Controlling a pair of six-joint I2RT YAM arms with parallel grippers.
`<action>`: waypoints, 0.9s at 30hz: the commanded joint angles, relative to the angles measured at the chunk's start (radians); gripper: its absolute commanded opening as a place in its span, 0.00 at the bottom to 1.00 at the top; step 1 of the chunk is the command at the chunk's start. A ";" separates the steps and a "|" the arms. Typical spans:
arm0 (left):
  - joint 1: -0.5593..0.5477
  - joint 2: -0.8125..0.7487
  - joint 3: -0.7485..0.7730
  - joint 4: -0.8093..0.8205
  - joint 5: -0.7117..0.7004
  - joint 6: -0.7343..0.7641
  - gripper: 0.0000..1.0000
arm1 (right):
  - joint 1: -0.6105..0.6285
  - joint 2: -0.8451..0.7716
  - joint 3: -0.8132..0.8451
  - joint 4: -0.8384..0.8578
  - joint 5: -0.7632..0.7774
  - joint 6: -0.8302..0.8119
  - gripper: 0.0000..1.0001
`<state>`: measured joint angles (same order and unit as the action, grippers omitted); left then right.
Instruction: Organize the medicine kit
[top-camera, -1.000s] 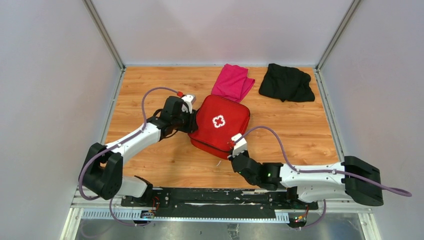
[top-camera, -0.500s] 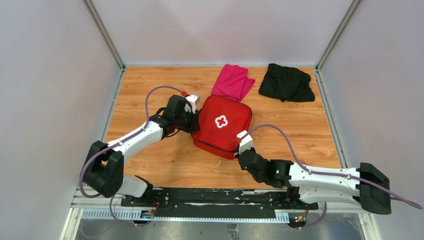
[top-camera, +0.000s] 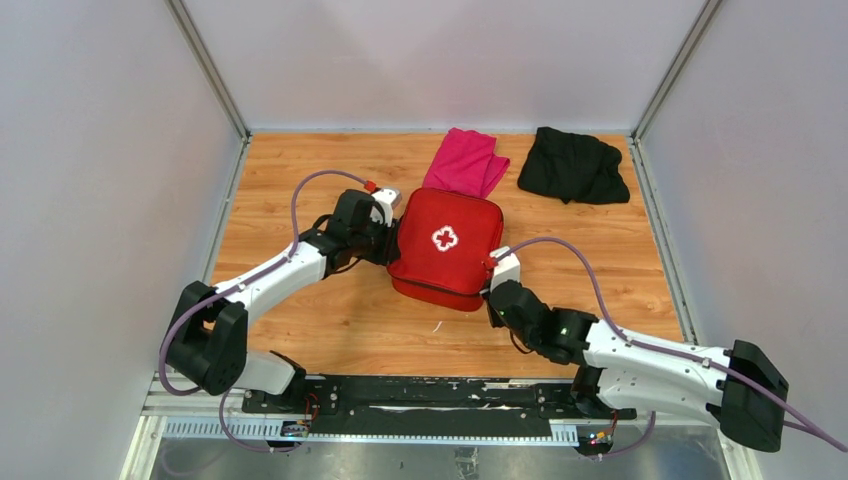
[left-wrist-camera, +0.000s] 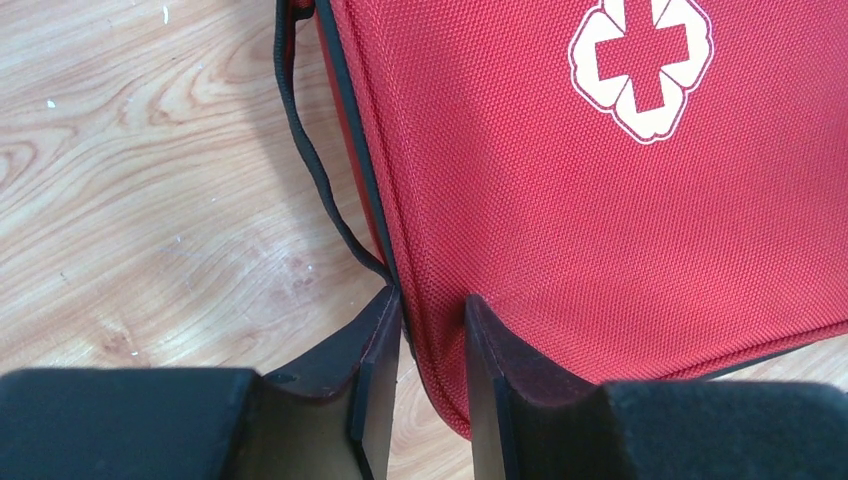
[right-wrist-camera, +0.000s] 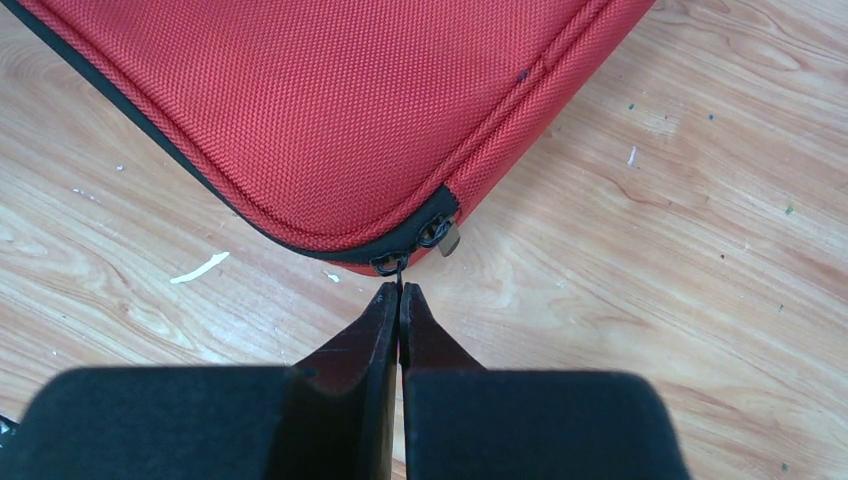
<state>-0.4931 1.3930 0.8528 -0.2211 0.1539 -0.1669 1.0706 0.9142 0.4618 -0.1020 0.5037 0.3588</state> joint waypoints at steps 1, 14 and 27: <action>0.041 0.038 -0.032 -0.123 -0.223 0.106 0.05 | -0.051 -0.030 -0.021 -0.165 0.110 -0.026 0.08; 0.041 -0.088 0.060 -0.172 -0.137 0.059 0.39 | -0.058 -0.252 0.005 -0.286 0.203 0.035 0.54; 0.042 -0.550 0.010 -0.242 -0.228 -0.151 1.00 | -0.135 -0.358 0.210 -0.510 -0.043 0.019 0.97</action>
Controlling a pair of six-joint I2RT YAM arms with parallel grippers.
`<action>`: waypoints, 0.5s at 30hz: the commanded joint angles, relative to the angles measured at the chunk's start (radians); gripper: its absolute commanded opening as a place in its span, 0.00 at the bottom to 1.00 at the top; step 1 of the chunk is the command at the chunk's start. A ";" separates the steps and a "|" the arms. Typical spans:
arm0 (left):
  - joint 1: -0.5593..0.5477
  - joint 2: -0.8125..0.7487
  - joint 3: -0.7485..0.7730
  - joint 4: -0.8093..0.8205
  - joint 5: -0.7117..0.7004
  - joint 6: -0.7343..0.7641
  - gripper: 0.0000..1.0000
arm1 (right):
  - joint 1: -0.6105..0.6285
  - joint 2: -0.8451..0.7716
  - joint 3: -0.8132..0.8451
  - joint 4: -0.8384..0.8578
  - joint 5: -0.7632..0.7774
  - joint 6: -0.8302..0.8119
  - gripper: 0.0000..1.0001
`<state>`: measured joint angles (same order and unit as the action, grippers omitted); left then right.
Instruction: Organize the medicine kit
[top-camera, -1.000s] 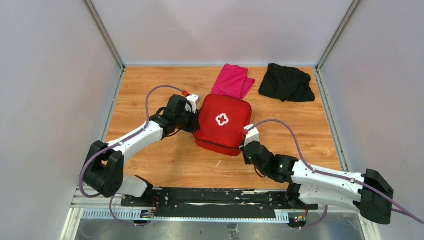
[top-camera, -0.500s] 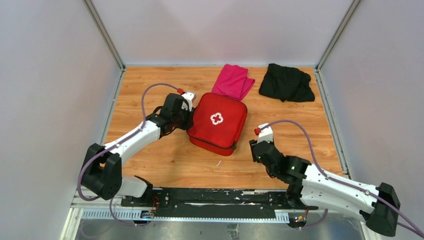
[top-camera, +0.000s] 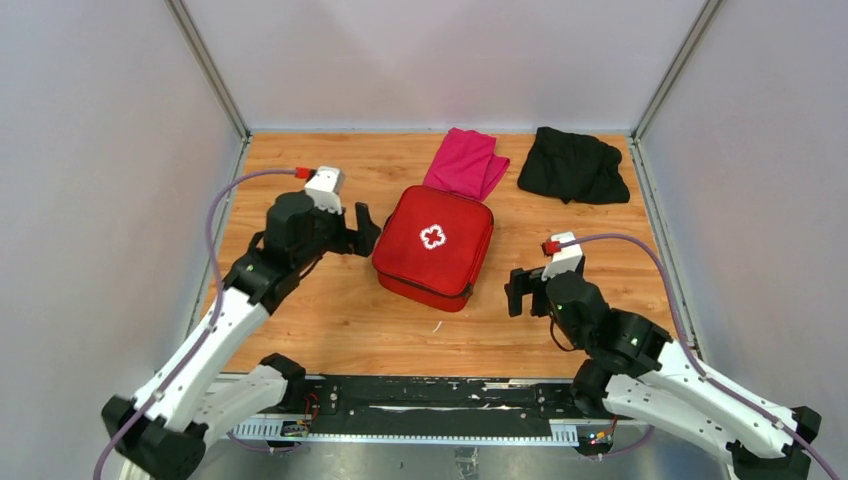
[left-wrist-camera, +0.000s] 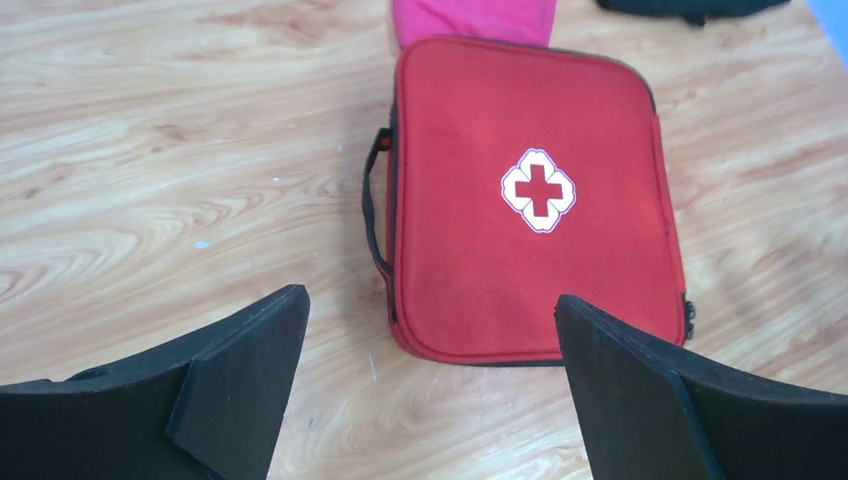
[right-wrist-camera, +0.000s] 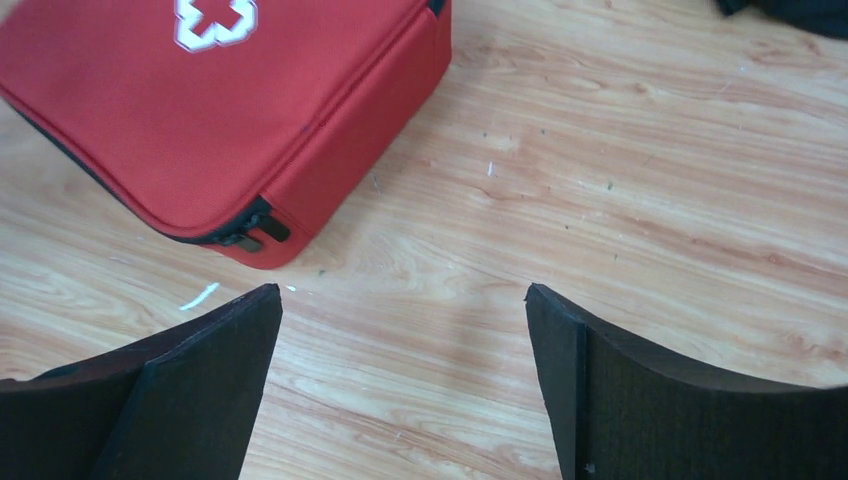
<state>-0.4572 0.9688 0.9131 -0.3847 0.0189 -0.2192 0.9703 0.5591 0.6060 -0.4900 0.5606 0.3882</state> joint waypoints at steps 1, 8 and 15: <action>0.006 -0.168 -0.067 -0.105 -0.115 -0.120 1.00 | -0.045 -0.001 0.074 -0.137 -0.106 -0.013 0.97; 0.006 -0.469 -0.135 -0.319 -0.174 -0.189 1.00 | -0.134 0.016 0.152 -0.252 -0.161 -0.009 0.98; 0.006 -0.723 -0.114 -0.376 -0.238 -0.176 1.00 | -0.150 -0.036 0.185 -0.287 -0.112 -0.067 0.97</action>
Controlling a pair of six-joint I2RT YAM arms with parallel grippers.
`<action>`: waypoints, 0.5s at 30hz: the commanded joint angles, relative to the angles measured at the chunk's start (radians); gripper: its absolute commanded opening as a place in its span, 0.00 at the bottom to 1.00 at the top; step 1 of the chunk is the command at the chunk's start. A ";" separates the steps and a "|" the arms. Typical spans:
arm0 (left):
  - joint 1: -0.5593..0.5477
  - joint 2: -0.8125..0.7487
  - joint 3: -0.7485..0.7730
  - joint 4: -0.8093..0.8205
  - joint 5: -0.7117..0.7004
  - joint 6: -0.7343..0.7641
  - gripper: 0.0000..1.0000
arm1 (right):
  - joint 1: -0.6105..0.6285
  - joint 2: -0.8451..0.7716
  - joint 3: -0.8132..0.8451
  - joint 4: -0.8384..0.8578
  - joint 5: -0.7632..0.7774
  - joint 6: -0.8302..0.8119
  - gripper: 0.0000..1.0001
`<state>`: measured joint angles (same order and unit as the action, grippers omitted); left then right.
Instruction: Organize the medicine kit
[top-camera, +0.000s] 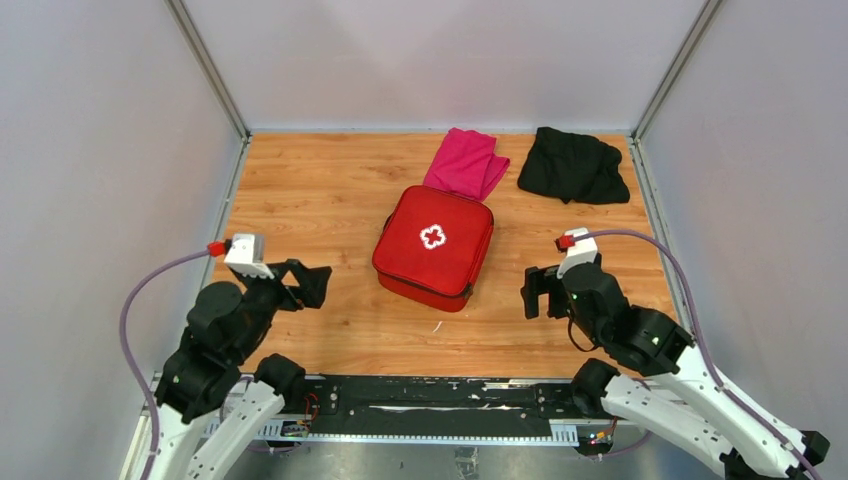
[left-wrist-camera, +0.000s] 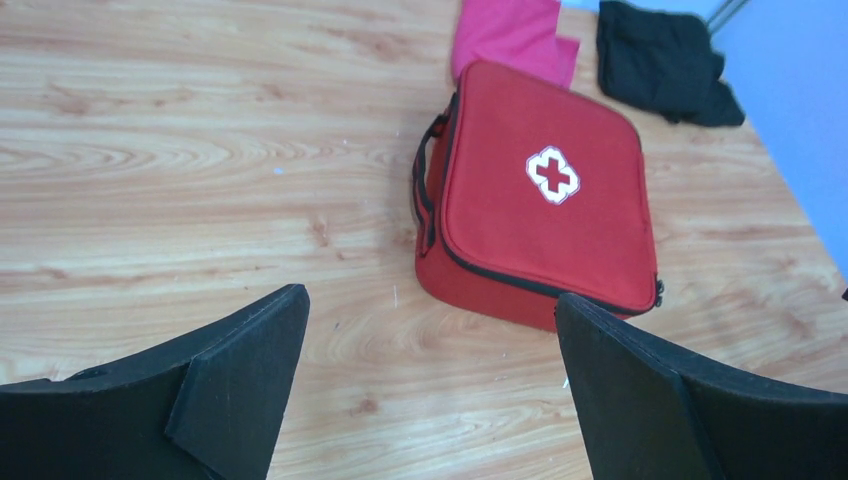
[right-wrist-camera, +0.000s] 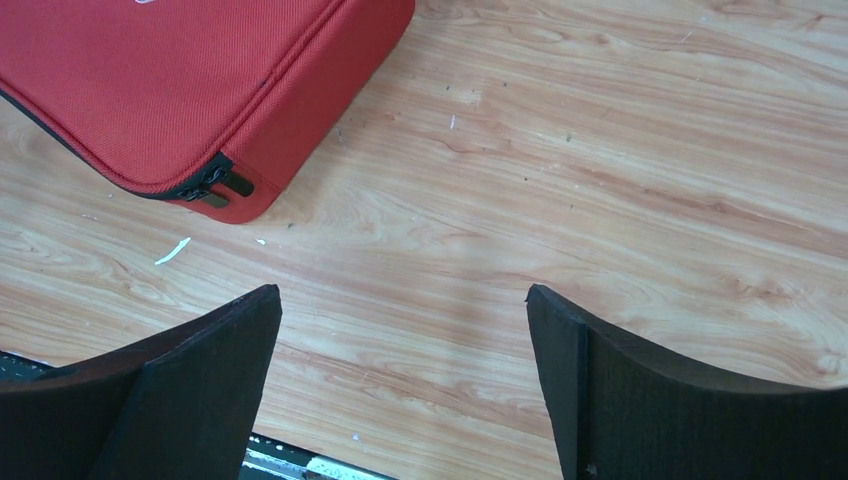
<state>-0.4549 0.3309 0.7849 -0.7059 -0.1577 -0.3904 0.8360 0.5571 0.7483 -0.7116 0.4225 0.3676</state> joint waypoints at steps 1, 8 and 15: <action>0.004 -0.114 0.006 -0.055 -0.068 -0.010 1.00 | -0.015 -0.043 0.045 -0.071 0.037 -0.047 0.97; 0.004 -0.156 -0.024 -0.051 -0.077 -0.024 1.00 | -0.013 -0.131 0.027 -0.055 0.025 -0.031 0.96; 0.004 -0.145 -0.027 -0.052 -0.050 -0.018 1.00 | -0.014 -0.122 -0.026 -0.010 0.029 -0.014 0.97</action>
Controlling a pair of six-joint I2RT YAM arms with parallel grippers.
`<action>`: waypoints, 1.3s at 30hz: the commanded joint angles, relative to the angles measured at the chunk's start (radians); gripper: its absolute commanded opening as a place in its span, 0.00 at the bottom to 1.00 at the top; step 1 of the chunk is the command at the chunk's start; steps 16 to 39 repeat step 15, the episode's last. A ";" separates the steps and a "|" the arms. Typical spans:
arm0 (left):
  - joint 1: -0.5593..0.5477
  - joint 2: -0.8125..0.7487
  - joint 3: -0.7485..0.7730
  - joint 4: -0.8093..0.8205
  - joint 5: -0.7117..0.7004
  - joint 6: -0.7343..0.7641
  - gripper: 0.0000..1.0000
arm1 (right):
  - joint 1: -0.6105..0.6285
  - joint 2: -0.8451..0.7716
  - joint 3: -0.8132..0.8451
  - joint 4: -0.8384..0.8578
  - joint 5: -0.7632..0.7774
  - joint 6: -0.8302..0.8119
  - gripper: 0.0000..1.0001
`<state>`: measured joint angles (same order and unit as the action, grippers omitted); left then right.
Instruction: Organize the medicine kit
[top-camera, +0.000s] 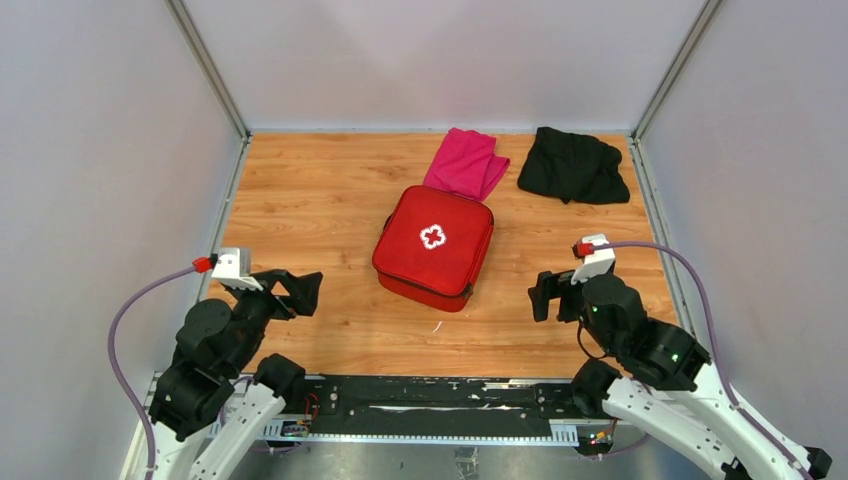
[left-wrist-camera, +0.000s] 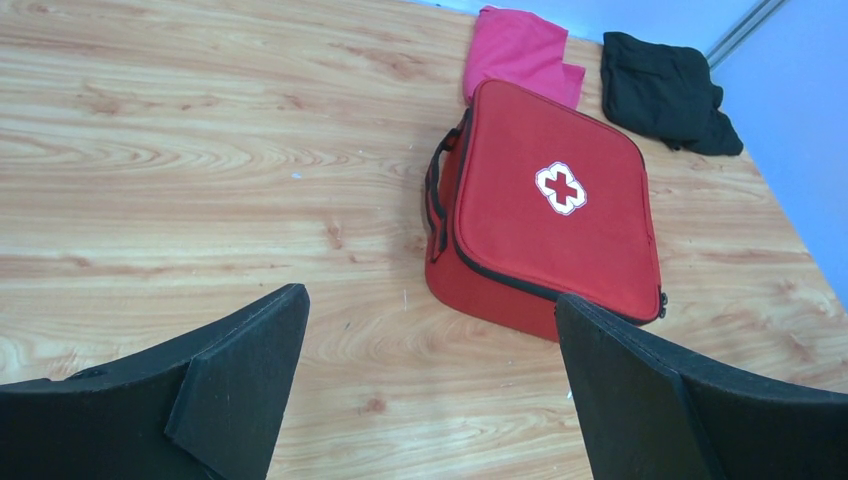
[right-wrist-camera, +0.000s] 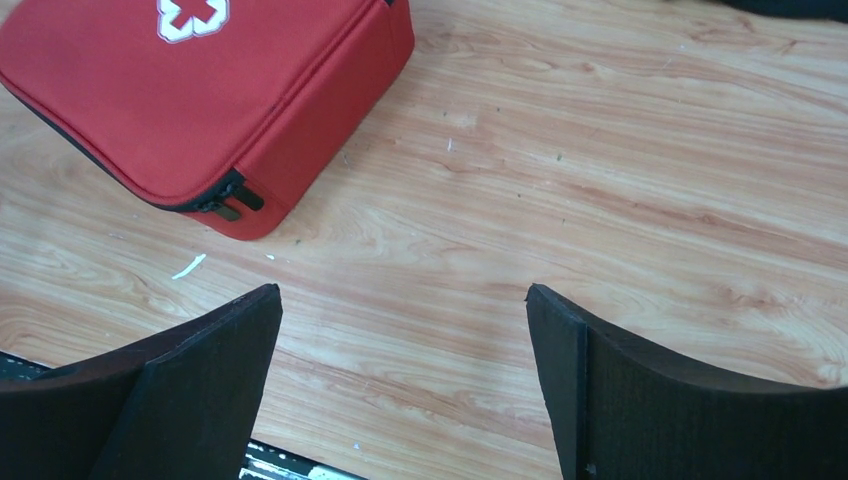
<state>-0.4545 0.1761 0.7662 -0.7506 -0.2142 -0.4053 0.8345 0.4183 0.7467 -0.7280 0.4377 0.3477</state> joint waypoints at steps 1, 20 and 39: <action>0.004 0.011 -0.008 -0.007 0.009 -0.003 1.00 | -0.012 0.019 -0.023 0.005 0.018 0.007 0.97; 0.004 0.005 -0.007 -0.007 0.011 -0.003 1.00 | -0.011 0.037 -0.048 0.020 0.032 0.019 0.96; 0.004 0.005 -0.007 -0.007 0.011 -0.003 1.00 | -0.011 0.037 -0.048 0.020 0.032 0.019 0.96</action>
